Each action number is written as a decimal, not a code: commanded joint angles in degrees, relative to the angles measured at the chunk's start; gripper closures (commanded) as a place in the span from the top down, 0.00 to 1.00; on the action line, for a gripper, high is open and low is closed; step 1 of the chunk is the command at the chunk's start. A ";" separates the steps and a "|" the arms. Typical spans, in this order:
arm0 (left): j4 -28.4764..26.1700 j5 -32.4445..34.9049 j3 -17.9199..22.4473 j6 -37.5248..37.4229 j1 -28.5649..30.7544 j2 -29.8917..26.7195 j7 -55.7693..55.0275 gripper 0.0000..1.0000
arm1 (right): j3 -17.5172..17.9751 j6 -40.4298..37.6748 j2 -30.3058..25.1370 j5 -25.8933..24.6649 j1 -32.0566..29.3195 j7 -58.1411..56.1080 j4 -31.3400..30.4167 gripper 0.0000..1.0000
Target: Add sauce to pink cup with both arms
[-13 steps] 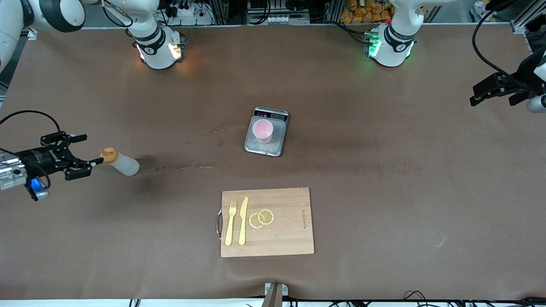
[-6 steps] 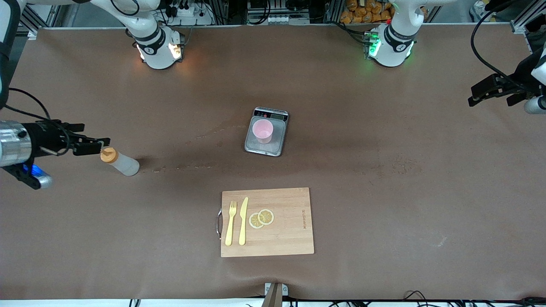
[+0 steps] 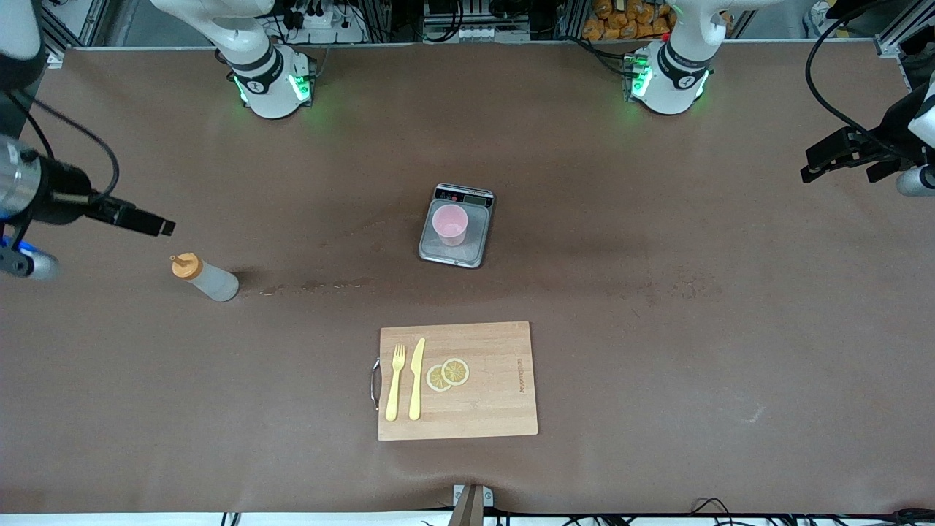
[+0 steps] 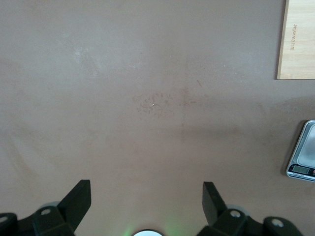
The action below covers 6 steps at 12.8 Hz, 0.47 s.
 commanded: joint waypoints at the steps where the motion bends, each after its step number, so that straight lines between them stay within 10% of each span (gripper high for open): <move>1: -0.83 -0.60 -0.27 0.54 0.38 -1.08 -0.72 1.00 | -0.47 4.62 -6.08 -1.55 1.39 -6.79 -8.44 1.00; 6: -0.83 -0.60 -0.27 0.54 0.29 -1.16 -0.72 1.00 | -0.99 8.75 -9.15 -2.68 0.78 -11.58 -12.30 1.00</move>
